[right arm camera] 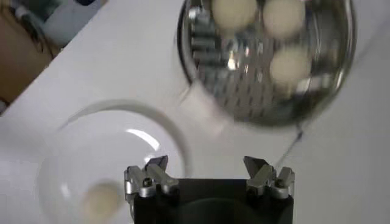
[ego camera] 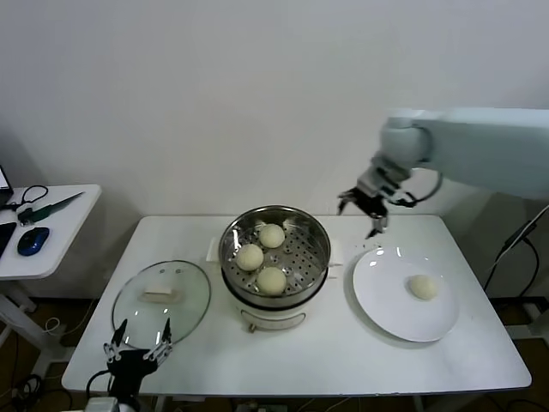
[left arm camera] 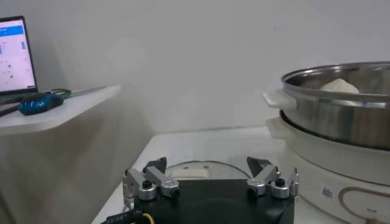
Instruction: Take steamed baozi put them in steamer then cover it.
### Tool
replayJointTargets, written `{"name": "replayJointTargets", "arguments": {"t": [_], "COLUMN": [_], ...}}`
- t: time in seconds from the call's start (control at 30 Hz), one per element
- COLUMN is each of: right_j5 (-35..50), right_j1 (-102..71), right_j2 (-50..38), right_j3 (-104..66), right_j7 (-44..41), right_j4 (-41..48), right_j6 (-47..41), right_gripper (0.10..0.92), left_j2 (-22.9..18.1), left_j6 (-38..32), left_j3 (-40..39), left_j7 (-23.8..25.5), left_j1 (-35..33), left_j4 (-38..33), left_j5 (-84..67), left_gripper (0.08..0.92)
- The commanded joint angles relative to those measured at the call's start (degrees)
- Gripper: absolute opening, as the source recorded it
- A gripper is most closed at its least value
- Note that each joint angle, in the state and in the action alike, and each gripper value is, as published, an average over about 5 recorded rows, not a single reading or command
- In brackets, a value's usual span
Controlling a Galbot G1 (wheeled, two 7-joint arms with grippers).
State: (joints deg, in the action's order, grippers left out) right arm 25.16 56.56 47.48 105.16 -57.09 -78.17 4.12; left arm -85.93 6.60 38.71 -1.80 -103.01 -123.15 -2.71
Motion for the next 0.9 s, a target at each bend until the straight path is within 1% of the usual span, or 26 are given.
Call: {"name": "replayJointTargets", "arguments": {"t": [0.03, 0.27, 0.53, 0.9], "right_j5": [-0.4, -7.0, -13.0, -14.3], "right_j1": [-11.3, -28.0, -39.1, -45.0], "right_j2": [-18.3, -16.7, -12.9, -8.0], "right_j3": [-2.9, -16.7, -25.5, -32.1], "right_j7": [-2.6, -2.6, -1.3, 1.6], "right_j4": [6.8, 14.5, 20.7, 27.3], "right_j6": [-9.5, -8.5, -8.0, -7.4], "right_gripper": [0.823, 0.823, 0.823, 0.823], "left_j2": [-0.5, -1.3, -1.9, -2.0], "left_j6": [0.1, -0.2, -0.9, -0.9], "left_j3": [-0.1, 0.0, 0.2, 0.3], "left_j7": [0.0, 0.1, 0.0, -0.1], "left_j1": [-0.1, -1.1, -1.9, -2.1], "left_j4": [0.2, -0.1, 0.6, 0.5], "left_j5": [0.6, 1.4, 2.1, 2.4], "left_gripper": [0.823, 0.823, 0.823, 0.823]}}
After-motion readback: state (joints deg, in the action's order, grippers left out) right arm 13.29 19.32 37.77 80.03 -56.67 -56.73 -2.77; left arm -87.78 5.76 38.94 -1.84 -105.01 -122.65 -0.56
